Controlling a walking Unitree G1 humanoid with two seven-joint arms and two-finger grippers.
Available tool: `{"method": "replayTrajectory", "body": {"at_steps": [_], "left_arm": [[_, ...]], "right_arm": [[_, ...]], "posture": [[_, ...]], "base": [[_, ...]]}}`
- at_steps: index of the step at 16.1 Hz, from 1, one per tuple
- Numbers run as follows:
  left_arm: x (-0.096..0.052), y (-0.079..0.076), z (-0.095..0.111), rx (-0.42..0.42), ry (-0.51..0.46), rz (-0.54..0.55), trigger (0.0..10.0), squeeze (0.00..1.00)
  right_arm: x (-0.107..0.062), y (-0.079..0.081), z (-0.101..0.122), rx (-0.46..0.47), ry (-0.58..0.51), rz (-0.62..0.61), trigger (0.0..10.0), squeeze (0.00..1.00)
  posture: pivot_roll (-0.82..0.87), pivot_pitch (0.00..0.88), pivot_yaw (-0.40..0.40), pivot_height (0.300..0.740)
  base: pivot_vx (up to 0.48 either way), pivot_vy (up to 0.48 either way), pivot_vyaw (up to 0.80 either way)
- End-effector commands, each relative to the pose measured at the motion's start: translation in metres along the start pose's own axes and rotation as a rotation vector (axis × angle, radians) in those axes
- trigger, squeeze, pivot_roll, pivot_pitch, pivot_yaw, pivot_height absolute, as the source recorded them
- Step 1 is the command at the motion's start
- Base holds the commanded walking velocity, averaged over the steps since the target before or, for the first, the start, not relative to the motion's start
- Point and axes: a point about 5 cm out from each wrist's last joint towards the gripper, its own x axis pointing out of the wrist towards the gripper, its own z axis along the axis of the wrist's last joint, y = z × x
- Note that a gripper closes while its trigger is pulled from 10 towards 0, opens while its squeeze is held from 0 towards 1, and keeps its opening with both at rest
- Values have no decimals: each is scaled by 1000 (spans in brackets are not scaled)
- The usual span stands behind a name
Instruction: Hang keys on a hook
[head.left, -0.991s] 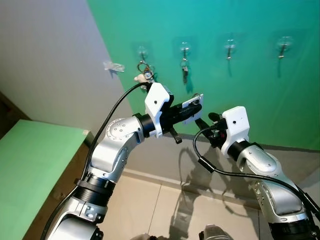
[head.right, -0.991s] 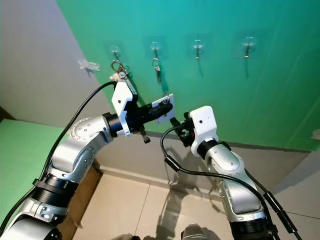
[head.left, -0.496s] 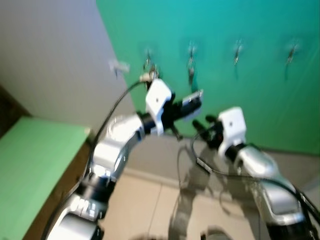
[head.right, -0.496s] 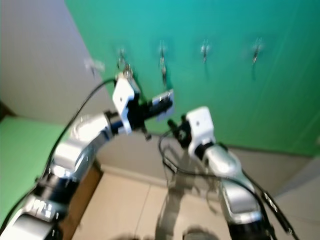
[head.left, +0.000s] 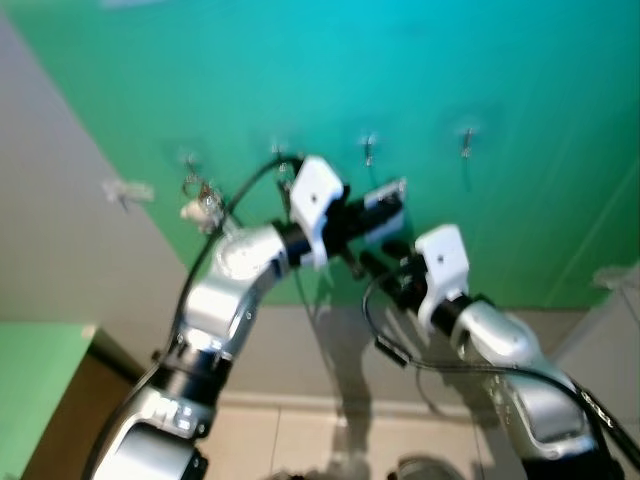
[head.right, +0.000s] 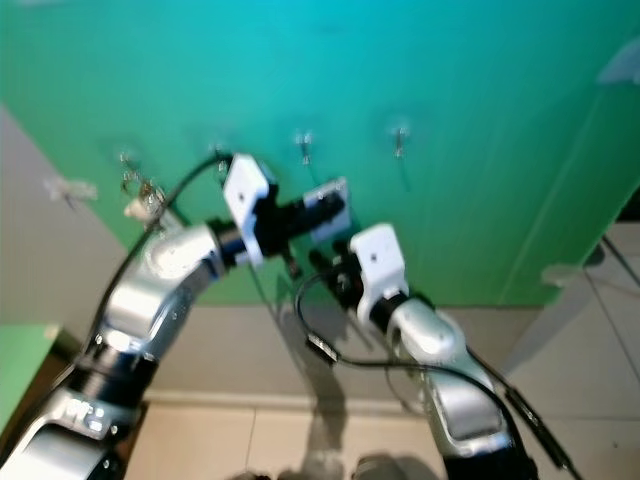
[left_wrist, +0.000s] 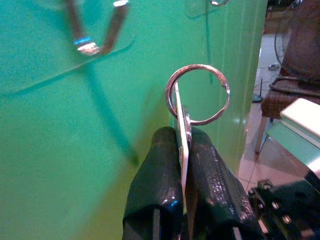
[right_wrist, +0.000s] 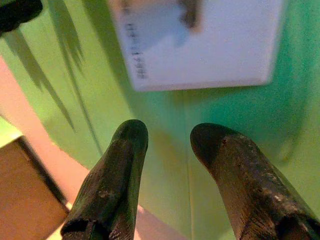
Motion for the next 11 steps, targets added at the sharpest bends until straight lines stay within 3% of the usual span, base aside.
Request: {"method": "replayTrajectory", "body": {"at_steps": [1,7,9,11], "left_arm": [[-2,5,5,26,-1,21,0,0],[-2,5,6,32,-4,22,0,0],[3,1,33,132,5,7,0,0],[0,-2,36,142,6,14,0,0]], "right_arm": [[-4,-22,5,-26,-5,-113,10000,0],[-4,-22,5,-28,-3,-112,10000,0],[-11,-6,-2,-14,3,7,10000,0],[-11,-3,-4,-8,10,22,10000,0]], "posture": [[-316,52,182,720],[-316,52,182,720],[-312,69,198,720],[-301,71,195,720]], "base": [[360,-311,0],[360,-311,0],[0,0,0],[0,0,0]]}}
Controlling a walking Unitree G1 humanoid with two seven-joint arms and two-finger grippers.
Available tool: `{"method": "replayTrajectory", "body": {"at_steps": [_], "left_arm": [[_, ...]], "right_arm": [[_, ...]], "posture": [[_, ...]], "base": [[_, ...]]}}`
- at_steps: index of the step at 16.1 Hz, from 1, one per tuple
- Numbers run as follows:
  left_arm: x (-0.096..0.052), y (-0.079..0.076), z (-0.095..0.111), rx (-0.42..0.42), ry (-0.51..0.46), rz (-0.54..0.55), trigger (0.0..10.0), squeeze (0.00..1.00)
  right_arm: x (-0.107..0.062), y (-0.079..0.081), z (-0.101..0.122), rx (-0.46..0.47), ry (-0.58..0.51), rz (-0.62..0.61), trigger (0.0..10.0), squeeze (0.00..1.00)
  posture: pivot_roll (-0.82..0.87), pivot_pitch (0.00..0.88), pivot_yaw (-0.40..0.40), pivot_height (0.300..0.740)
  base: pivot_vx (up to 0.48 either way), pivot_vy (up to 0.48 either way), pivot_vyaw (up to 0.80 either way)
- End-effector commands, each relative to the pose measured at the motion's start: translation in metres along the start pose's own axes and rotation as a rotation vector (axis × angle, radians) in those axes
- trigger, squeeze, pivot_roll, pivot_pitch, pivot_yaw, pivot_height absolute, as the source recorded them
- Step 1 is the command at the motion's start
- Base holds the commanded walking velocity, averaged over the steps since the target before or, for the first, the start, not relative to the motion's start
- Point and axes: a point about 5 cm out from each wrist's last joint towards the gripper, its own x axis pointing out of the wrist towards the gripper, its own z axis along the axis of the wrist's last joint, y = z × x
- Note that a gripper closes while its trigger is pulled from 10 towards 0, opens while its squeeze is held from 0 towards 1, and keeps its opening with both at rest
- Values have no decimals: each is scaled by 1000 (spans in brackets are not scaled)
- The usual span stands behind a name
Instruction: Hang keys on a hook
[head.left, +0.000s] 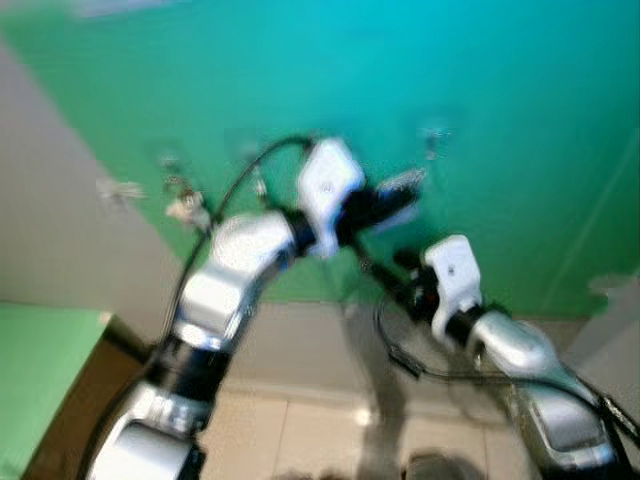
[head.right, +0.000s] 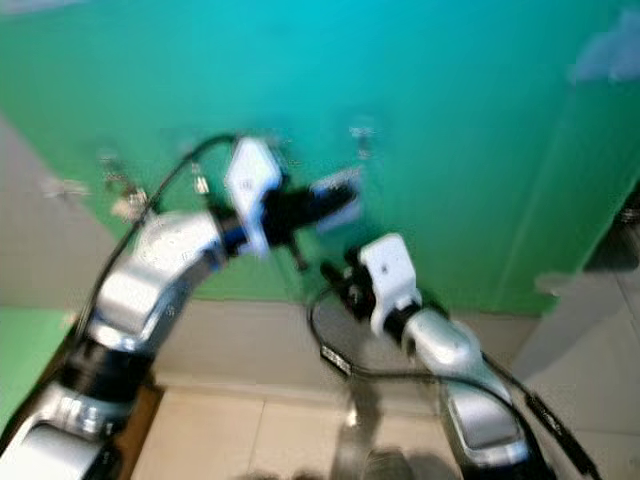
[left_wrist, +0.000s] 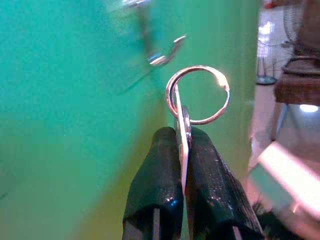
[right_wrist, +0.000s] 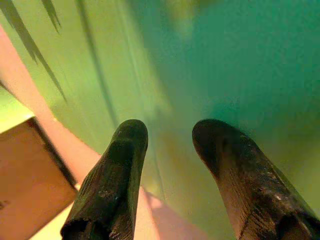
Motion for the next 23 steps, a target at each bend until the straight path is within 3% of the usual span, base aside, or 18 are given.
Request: {"method": "replayTrajectory", "body": {"at_steps": [1,3,5,7,11,16,23], "left_arm": [[-12,9,4,32,24,78,0,0],[-18,5,8,26,22,103,0,0],[-27,-1,-3,-46,18,142,0,0],[-30,-2,-6,-66,12,164,0,0],[-32,-6,-4,-56,15,210,0,0],[-21,3,5,29,33,264,0,0],[-6,6,4,48,52,231,0,0]], "right_arm": [[2,4,3,11,-15,20,10000,0],[1,4,1,30,-8,33,10000,0],[0,3,-2,24,12,58,10000,0],[1,2,-1,22,14,69,10000,0],[3,2,-2,19,20,89,10000,0],[3,6,-6,16,38,131,10000,0],[4,13,-7,24,38,144,10000,0]], "posture": [[-297,73,191,720],[-279,76,177,720],[-267,74,163,720],[-263,69,156,720],[-260,52,147,720],[-263,32,150,720],[-269,42,172,720]], "base": [[0,0,0],[0,0,0],[0,0,0],[0,0,0],[0,0,0],[0,0,0],[0,0,0]]}}
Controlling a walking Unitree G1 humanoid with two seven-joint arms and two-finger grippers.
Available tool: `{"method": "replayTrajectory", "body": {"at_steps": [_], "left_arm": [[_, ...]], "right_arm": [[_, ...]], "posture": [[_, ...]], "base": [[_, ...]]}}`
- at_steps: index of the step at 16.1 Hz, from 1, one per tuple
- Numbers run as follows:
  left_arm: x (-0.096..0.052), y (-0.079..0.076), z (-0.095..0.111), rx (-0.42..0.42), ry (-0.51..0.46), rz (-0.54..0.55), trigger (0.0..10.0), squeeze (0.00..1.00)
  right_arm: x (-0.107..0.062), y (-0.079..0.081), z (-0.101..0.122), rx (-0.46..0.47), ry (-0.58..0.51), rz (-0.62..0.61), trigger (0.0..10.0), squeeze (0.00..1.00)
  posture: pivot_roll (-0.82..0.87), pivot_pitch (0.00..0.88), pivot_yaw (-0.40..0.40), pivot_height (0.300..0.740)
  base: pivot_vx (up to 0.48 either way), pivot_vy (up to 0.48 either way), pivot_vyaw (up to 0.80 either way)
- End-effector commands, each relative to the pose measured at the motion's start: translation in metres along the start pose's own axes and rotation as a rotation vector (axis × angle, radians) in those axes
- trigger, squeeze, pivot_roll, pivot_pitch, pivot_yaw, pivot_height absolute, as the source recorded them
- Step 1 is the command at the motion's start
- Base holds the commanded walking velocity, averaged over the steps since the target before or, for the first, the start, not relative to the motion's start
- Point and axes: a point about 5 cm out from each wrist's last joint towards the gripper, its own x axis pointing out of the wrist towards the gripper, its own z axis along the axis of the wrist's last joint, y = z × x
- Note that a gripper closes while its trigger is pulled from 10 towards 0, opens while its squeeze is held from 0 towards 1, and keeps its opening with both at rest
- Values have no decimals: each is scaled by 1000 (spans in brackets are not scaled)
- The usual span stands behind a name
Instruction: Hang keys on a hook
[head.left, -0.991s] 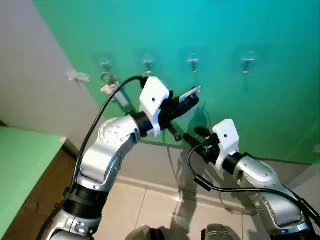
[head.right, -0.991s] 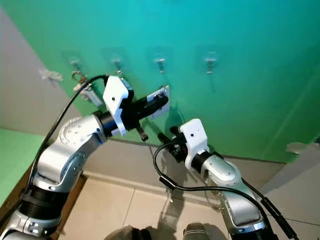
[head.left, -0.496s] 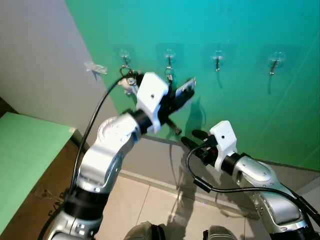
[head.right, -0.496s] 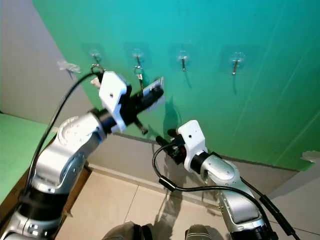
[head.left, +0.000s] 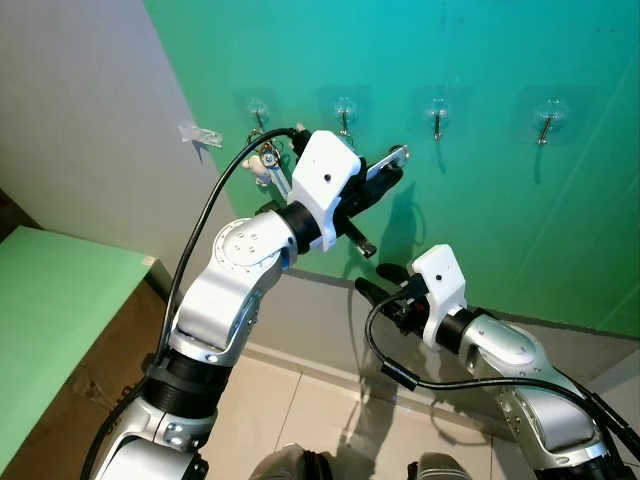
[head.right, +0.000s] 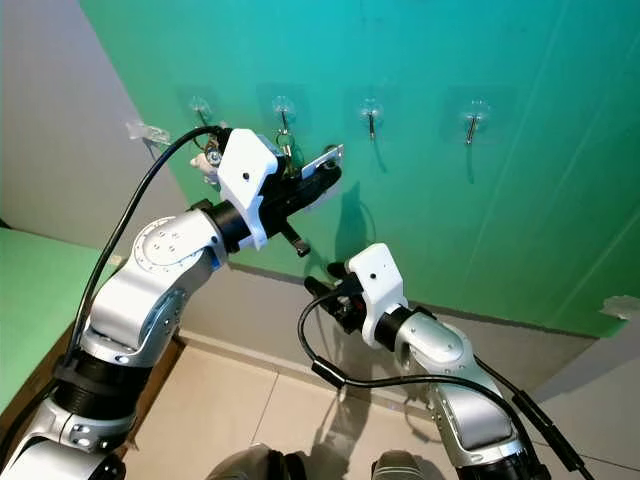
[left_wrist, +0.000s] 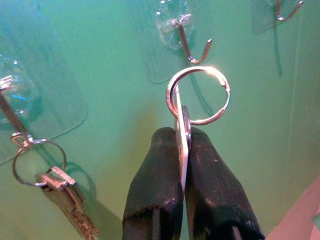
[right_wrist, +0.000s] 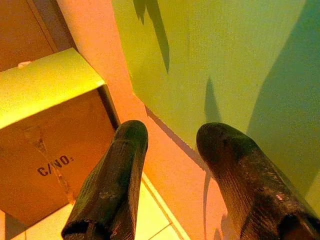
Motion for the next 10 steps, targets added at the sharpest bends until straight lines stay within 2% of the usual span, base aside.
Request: {"method": "replayTrajectory", "body": {"at_steps": [1,4,10], "left_arm": [[3,3,-1,12,12,-4,0,0],[7,10,-8,1,24,5,0,0],[21,17,-1,19,-2,-11,0,0]], "right_arm": [[2,6,2,0,-7,25,10000,0],[1,10,4,4,-16,43,10000,0],[-1,10,4,-7,-1,64,10000,0]], "posture": [[-269,44,175,720],[-270,48,175,720],[-285,46,168,720]], "base": [[0,0,0],[0,0,0],[0,0,0]]}}
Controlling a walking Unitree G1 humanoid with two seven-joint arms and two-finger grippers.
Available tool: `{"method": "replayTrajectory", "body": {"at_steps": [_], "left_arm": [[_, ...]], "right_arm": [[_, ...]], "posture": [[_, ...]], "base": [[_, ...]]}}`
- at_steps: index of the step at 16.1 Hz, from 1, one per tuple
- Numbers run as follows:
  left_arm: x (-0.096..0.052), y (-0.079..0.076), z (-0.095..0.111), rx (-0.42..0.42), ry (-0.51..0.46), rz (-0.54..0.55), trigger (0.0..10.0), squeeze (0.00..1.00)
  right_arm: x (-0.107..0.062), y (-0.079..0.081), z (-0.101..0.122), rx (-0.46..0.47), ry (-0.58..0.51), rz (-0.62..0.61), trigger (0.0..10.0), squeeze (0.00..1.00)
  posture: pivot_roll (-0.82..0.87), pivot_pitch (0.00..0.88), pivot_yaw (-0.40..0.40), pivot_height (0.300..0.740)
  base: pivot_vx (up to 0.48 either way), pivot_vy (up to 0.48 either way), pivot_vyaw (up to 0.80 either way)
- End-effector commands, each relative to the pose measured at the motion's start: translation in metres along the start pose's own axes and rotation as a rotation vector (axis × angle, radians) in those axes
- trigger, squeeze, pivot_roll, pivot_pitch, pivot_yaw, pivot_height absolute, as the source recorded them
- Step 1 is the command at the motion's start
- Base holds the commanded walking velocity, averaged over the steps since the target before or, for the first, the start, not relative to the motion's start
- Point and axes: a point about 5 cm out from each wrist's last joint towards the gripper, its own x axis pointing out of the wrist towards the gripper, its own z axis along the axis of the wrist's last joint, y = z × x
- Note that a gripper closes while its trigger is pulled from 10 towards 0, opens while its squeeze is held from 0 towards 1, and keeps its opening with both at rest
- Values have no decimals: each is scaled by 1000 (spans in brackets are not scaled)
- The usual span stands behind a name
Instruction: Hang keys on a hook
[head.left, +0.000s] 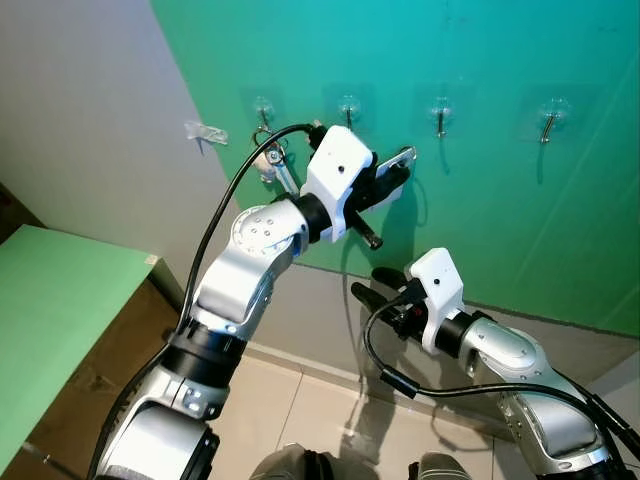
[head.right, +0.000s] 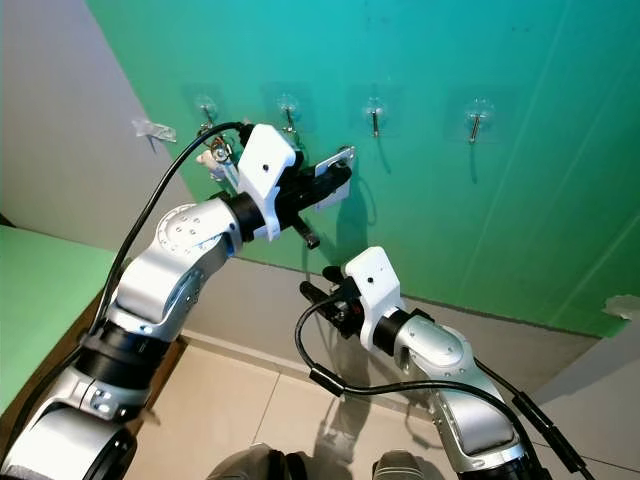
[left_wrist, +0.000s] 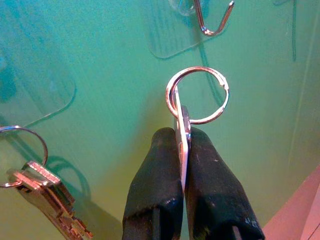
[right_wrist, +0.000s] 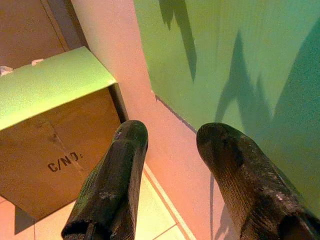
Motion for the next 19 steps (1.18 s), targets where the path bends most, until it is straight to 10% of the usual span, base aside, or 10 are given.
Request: {"method": "replayTrajectory", "body": {"at_steps": [1,19], "left_arm": [[1,8,12,36,-50,24,0,0],[9,3,20,24,-106,-21,0,0]], "right_arm": [[1,6,2,-3,-1,32,10000,0],[-4,15,-3,0,41,109,10000,0]], "posture": [[-286,47,171,720],[-290,45,158,720]], "base": [[0,0,0],[0,0,0]]}}
